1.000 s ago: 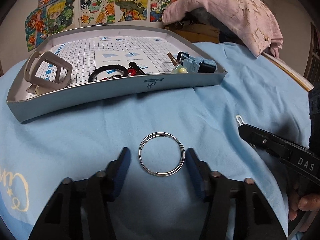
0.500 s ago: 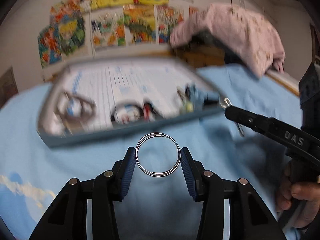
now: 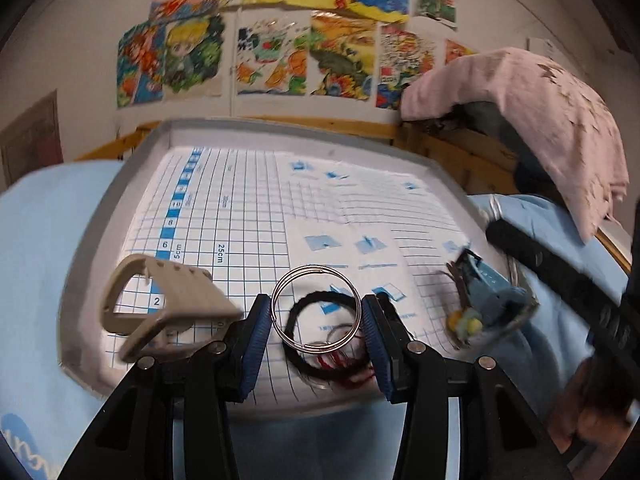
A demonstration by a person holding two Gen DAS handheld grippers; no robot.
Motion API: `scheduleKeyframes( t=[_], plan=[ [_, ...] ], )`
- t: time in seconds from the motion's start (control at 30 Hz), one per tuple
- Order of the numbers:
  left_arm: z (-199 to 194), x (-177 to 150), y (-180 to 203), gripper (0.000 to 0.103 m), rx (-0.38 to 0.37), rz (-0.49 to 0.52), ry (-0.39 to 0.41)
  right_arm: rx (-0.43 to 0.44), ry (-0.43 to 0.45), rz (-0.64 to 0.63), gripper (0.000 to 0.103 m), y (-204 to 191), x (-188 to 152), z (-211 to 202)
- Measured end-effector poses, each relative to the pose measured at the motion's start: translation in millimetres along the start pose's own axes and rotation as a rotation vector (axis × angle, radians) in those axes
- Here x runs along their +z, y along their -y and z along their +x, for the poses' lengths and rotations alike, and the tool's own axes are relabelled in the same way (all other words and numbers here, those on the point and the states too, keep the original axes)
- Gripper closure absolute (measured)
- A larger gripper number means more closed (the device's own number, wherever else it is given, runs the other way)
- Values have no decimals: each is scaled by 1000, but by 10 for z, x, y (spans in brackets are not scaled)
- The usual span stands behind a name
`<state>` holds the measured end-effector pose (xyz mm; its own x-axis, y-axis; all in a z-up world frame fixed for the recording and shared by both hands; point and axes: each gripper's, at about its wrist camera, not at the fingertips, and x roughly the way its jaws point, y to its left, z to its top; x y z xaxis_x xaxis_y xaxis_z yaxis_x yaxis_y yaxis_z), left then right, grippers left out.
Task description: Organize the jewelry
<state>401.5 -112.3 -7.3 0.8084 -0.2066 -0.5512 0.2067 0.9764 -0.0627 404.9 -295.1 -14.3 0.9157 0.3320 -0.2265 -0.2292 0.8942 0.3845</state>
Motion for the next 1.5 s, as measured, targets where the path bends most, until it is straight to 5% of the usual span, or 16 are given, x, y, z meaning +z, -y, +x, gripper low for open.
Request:
scheduleKeyframes(
  t=[0.3,0.53,0.67,0.77,0.93,1.23,1.5],
  plan=[
    [62,-97,93,58,53,46,7,20,-1,63,91,285,-308,118],
    [-32,-100,146,35,75,72,41,53,48,141,84,448,-406,72],
    [-114,-81,126,35,71,58,65,51,108,144,61,442,-431,-47],
    [-228,-82,148,28,73,54,93,38,172,156,61,463,-429,-242],
    [-554,-108,227,19,63,48,147,-18,268,135,46,385,-424,-611],
    [-1252,-108,98,2,63,-48,236,-122,274,32,32,100,-244,-1148],
    [-1950,-194,116,0,73,-36,315,-138,262,-38,5,-214,-69,-1669]
  ],
)
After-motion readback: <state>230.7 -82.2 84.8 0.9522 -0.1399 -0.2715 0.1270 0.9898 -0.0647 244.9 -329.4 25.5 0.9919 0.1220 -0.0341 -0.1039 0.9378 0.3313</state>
